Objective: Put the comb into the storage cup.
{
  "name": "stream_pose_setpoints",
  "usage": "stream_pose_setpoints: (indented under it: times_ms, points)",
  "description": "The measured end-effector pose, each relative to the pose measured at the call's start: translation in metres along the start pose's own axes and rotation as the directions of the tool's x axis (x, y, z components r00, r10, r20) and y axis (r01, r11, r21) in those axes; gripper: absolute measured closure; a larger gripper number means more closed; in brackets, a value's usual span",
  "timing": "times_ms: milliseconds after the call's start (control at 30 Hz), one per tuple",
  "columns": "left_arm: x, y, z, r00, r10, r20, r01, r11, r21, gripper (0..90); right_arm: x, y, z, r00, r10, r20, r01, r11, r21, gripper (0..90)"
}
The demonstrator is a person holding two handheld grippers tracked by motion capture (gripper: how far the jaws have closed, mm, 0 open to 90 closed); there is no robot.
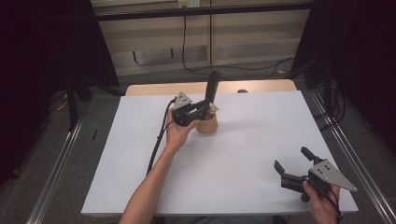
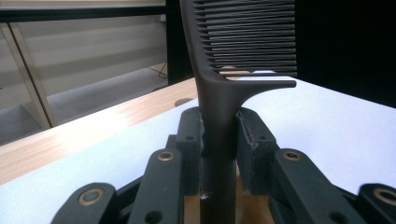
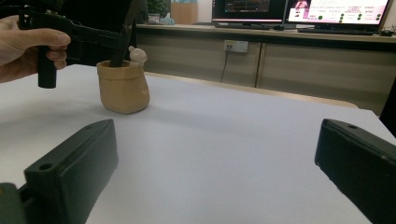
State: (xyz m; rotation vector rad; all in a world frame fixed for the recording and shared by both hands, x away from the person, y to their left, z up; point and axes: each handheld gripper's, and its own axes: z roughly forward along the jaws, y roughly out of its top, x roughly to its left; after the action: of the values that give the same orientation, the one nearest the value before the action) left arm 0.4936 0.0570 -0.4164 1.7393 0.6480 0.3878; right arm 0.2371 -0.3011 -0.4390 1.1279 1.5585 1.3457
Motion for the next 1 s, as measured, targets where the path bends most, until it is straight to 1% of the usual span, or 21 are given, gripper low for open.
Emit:
stream_pose_setpoints:
  times_ms: [67,100,133,167,300,400,467,500,567,667,800,867,933,1000]
  points:
    - [0.0011,-0.0017,0.0,1.0,0.003,0.003,-0.003,0.9999,0.01,72.9,0.0003,0.0,0.0001,1.0,0.0,0.003,0.0,1.0,0.002,0.0]
    - [0.001,-0.0029,0.0005,1.0,-0.003,0.005,0.003,0.9998,0.018,72.9,0.0003,0.0,0.0001,1.0,0.0,0.002,0.0,1.0,0.002,0.0]
    - [0.0015,-0.0038,0.001,1.0,0.005,0.007,-0.005,0.9996,0.029,72.9,0.0002,-0.0001,0.0002,1.0,-0.001,0.003,0.001,1.0,0.002,0.0]
    - [0.001,-0.0044,0.0015,0.9999,0.004,0.01,-0.004,0.9994,0.033,72.9,0.0001,-0.0001,0.0003,1.0,0.001,0.004,-0.001,1.0,0.004,0.0]
    - [0.0019,-0.0049,0.0012,1.0,0.006,0.003,-0.006,0.9992,0.039,72.9,0.0,-0.0001,0.0007,1.0,0.002,0.006,-0.002,1.0,0.003,0.0]
    - [0.0036,-0.0064,0.0003,1.0,-0.002,0.001,0.002,0.9988,0.049,72.8,0.0001,-0.0001,0.0005,1.0,-0.002,0.003,0.002,1.0,0.004,0.0]
    - [0.0048,-0.0085,0.0002,1.0,0.003,-0.008,-0.002,0.9983,0.058,72.8,-0.0001,-0.0002,0.0003,1.0,0.001,0.005,-0.001,1.0,0.005,0.0]
    - [0.0049,-0.0097,-0.0002,0.9999,-0.008,-0.01,0.008,0.9986,0.052,72.8,-0.0005,-0.0001,0.0003,1.0,0.0,0.003,-0.001,1.0,0.002,0.0]
    - [0.006,-0.0099,-0.0005,0.9999,-0.013,-0.009,0.014,0.9986,0.051,72.8,-0.0005,0.0002,-0.0002,1.0,-0.003,0.002,0.003,1.0,-0.005,0.0]
    - [0.0072,-0.0094,-0.0015,1.0,-0.008,-0.003,0.008,0.9983,0.057,72.7,-0.0003,0.0001,-0.0001,1.0,-0.002,0.004,0.002,1.0,-0.002,0.0]
    - [0.0081,-0.0108,-0.004,0.9998,-0.019,-0.005,0.019,0.9987,0.047,72.5,-0.0002,0.0,-0.0002,1.0,-0.003,0.003,0.003,1.0,0.001,0.0]
    - [0.0082,-0.0106,-0.0046,0.9999,-0.011,0.001,0.011,0.9988,0.048,72.4,0.0,0.0001,-0.0004,1.0,-0.004,0.004,0.004,1.0,-0.001,0.0]
    - [0.0075,-0.0091,-0.0046,1.0,0.001,-0.008,0.0,0.9983,0.058,72.0,-0.0003,0.0,-0.0002,1.0,-0.003,0.004,0.003,1.0,0.002,0.0]
    - [0.0071,-0.0083,-0.0045,1.0,0.008,-0.005,-0.007,0.9979,0.064,71.8,-0.0002,0.0,0.0002,1.0,-0.005,0.006,0.005,1.0,0.002,0.0]
